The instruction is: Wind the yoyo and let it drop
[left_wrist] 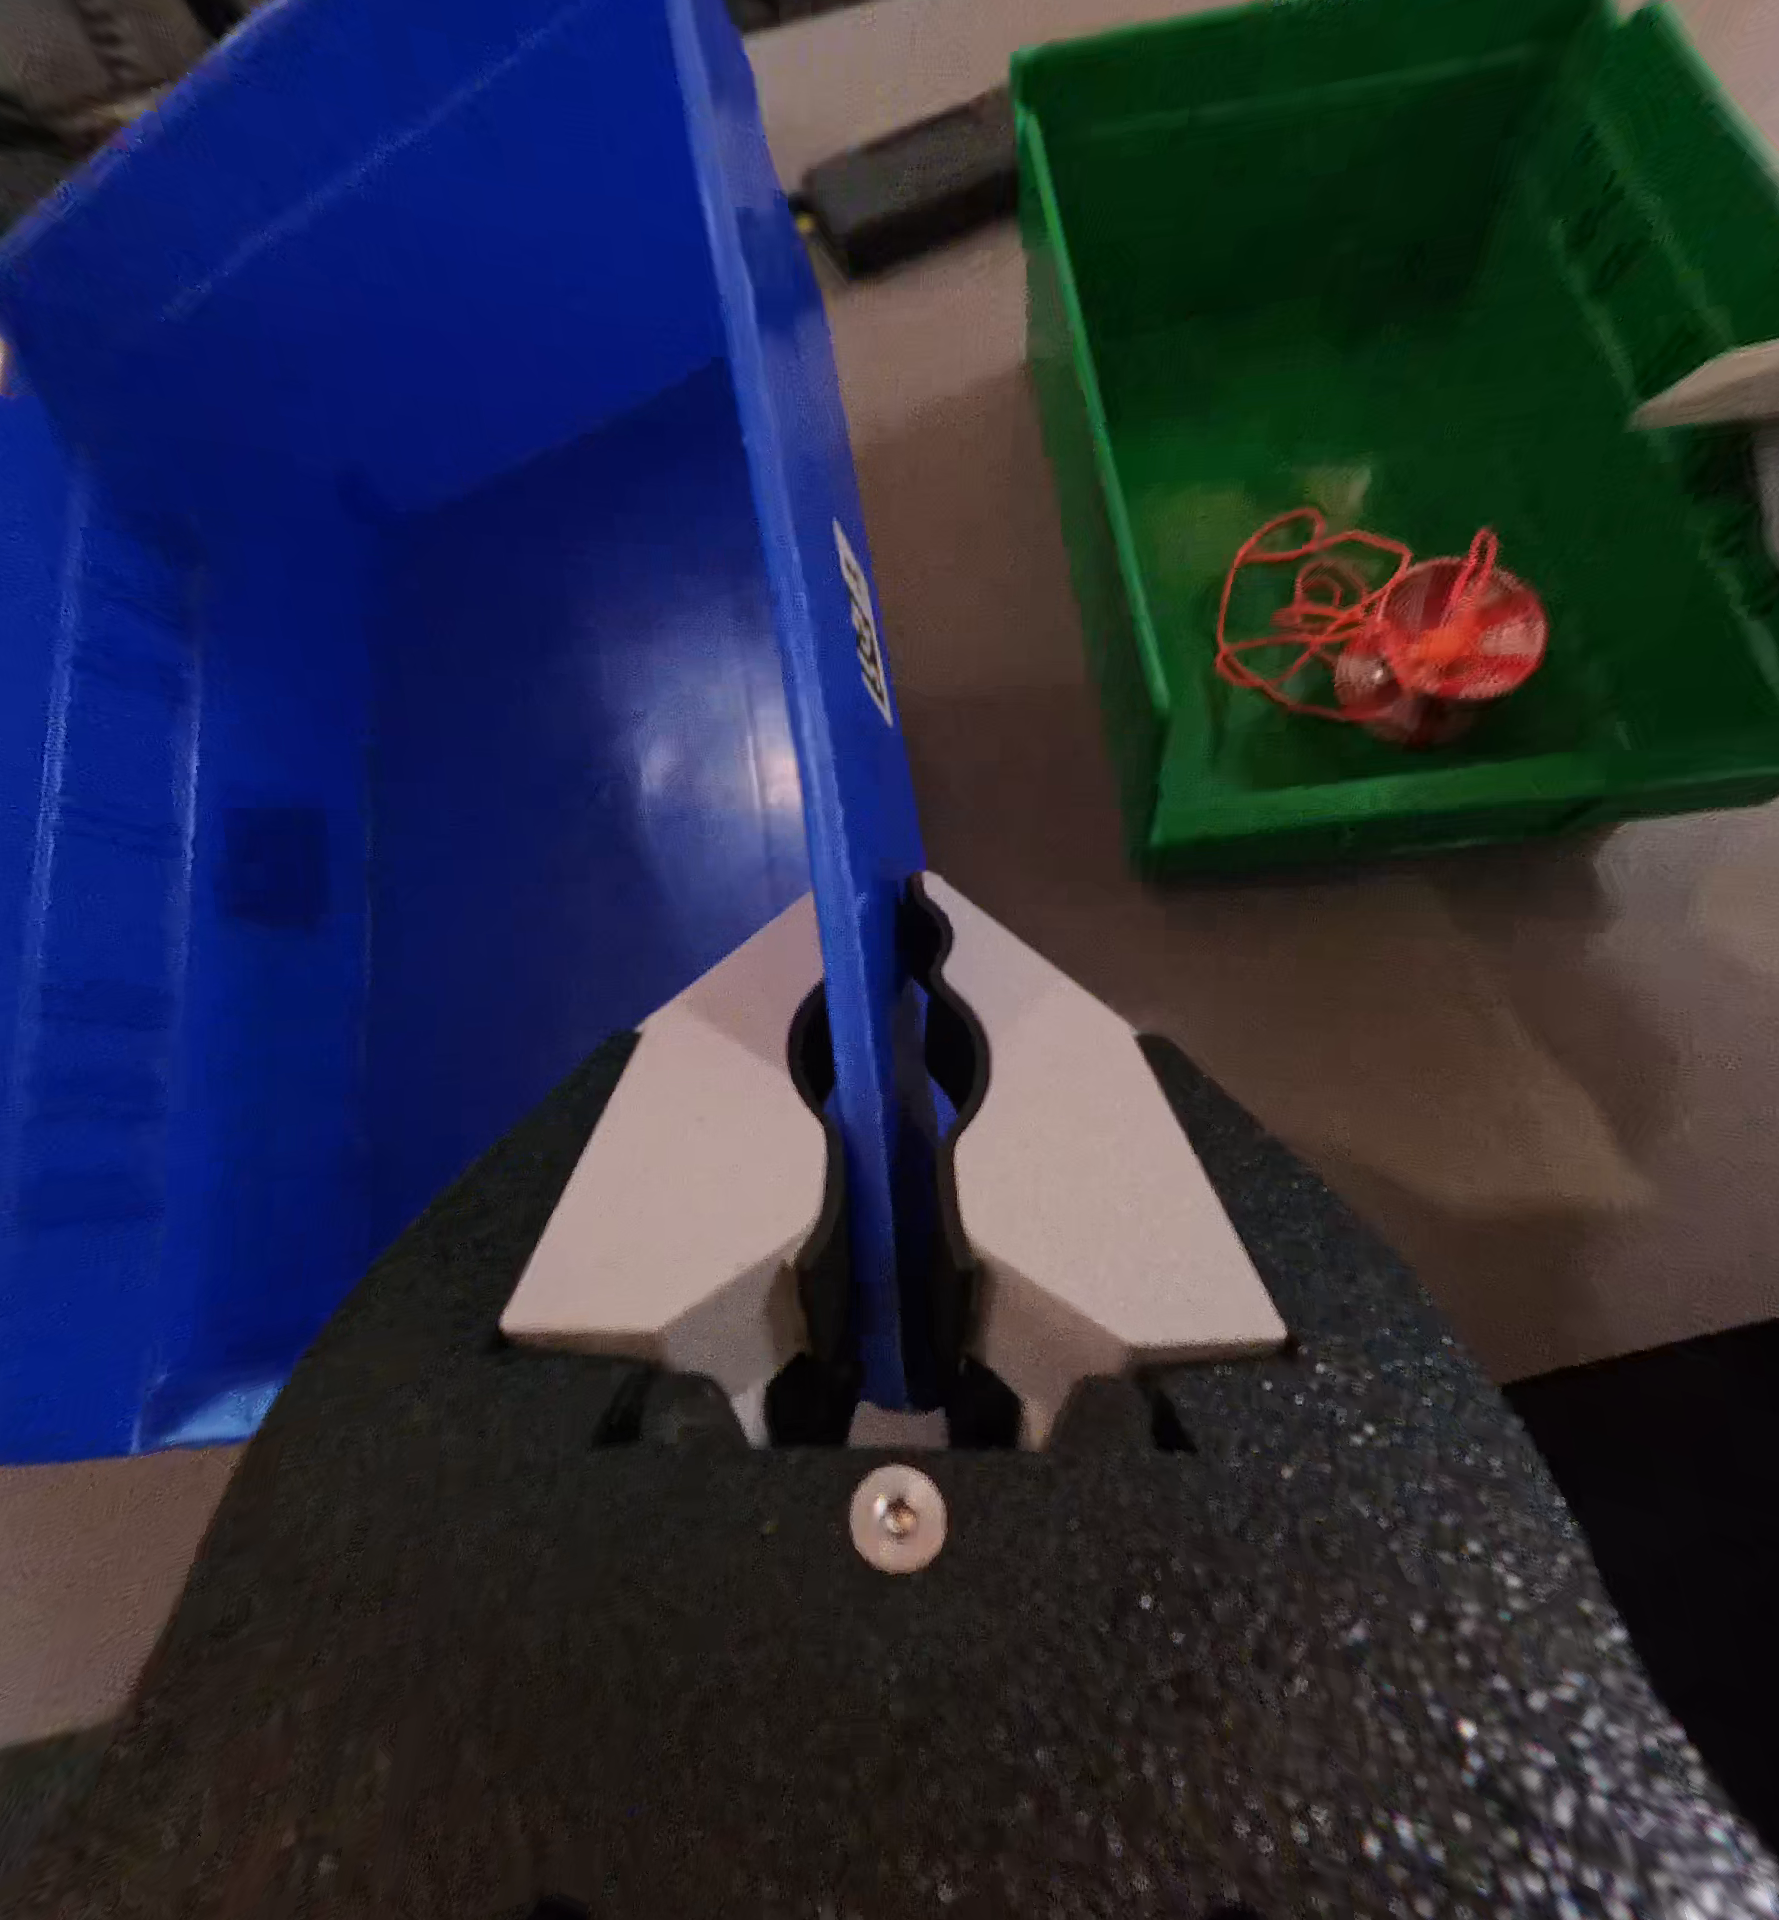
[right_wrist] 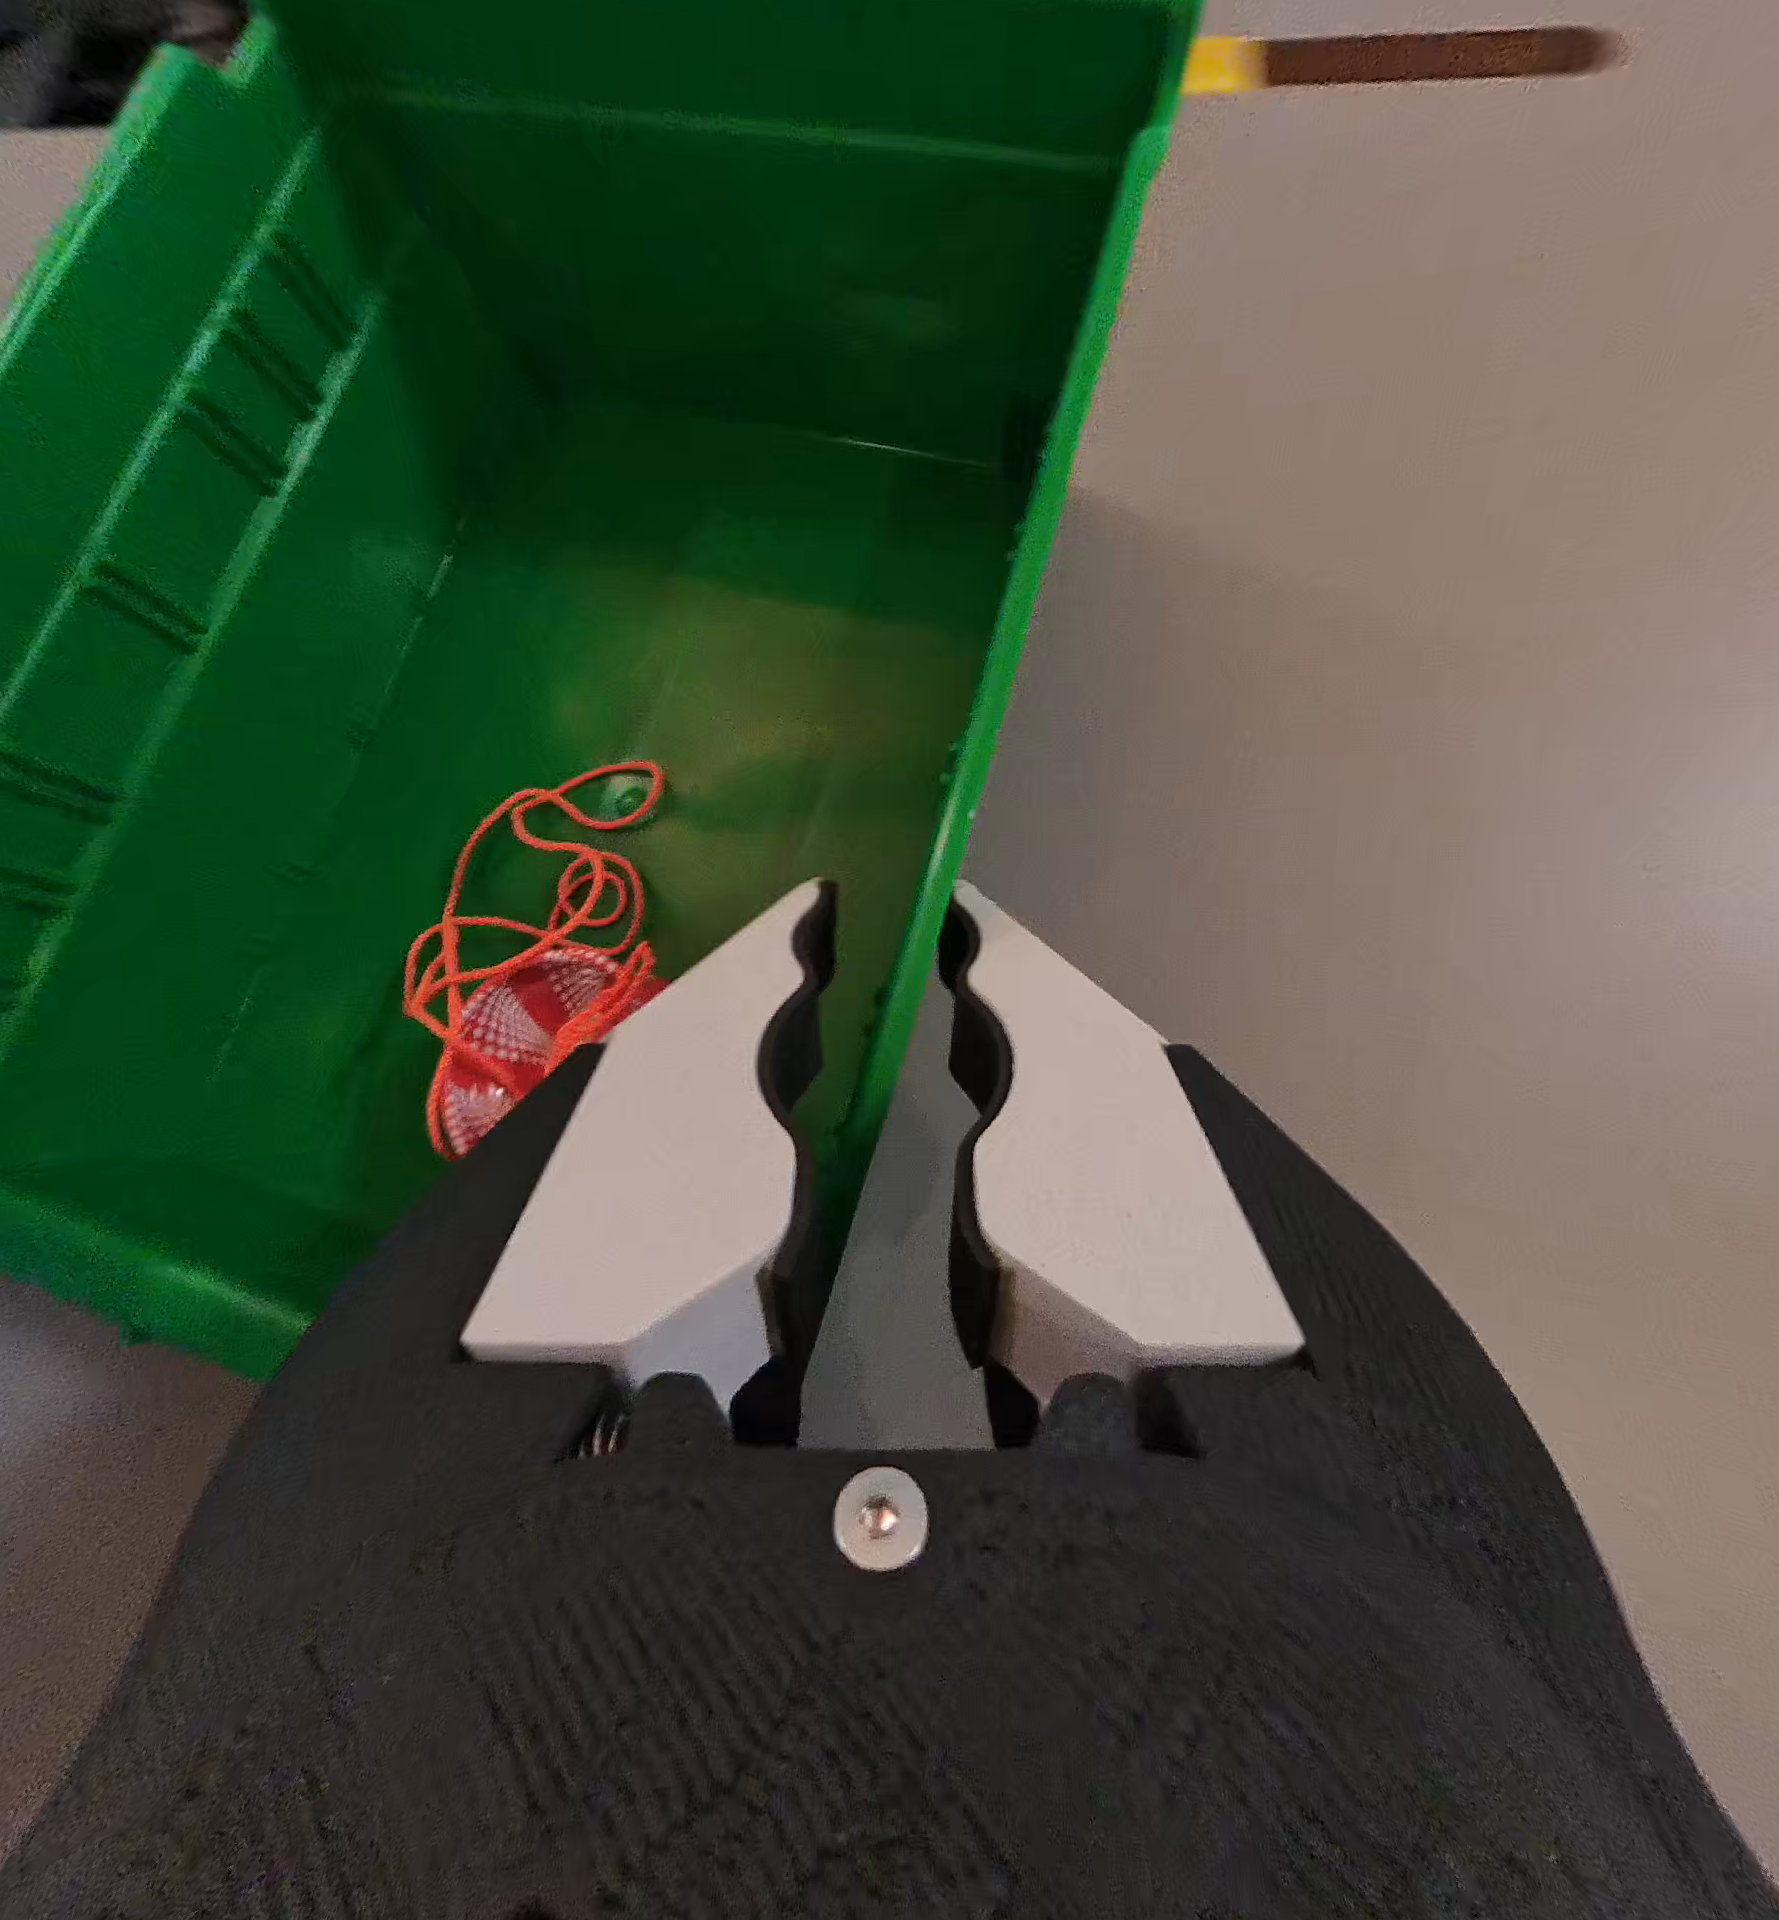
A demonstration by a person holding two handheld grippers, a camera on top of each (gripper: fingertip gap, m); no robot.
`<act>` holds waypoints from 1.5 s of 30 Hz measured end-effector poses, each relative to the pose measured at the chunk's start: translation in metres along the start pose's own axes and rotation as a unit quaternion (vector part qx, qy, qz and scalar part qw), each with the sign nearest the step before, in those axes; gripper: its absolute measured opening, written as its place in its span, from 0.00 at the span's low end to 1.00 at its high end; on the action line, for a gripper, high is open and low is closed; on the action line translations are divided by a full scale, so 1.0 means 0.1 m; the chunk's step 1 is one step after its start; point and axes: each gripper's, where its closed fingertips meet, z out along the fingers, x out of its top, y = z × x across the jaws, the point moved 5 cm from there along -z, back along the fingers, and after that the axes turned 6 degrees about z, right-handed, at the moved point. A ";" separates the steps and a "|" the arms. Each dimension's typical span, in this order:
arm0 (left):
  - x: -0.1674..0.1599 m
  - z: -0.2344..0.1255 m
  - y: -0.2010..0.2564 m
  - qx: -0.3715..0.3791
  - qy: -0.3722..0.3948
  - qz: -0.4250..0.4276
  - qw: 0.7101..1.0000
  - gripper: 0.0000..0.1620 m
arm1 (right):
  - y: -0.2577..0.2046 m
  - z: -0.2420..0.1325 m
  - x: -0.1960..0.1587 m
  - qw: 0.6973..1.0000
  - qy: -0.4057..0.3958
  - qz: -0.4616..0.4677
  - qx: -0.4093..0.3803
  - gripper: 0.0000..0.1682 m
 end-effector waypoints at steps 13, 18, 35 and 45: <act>1.05 -0.54 0.31 -0.009 0.128 0.126 0.984 0.03 | 0.14 -0.49 0.21 0.984 0.127 -0.041 0.115 0.43; 1.49 -0.24 1.40 -0.185 0.176 0.187 0.949 0.03 | 1.23 -0.88 0.05 0.988 0.153 0.008 -0.012 0.43; 1.55 1.68 3.55 -0.156 0.023 0.087 0.984 0.03 | 3.25 -2.20 -0.77 0.981 0.165 0.047 -0.095 0.42; 1.78 0.87 3.52 -0.160 0.157 0.058 0.973 0.57 | 3.30 -2.16 -0.54 0.987 0.162 -0.021 -0.003 0.42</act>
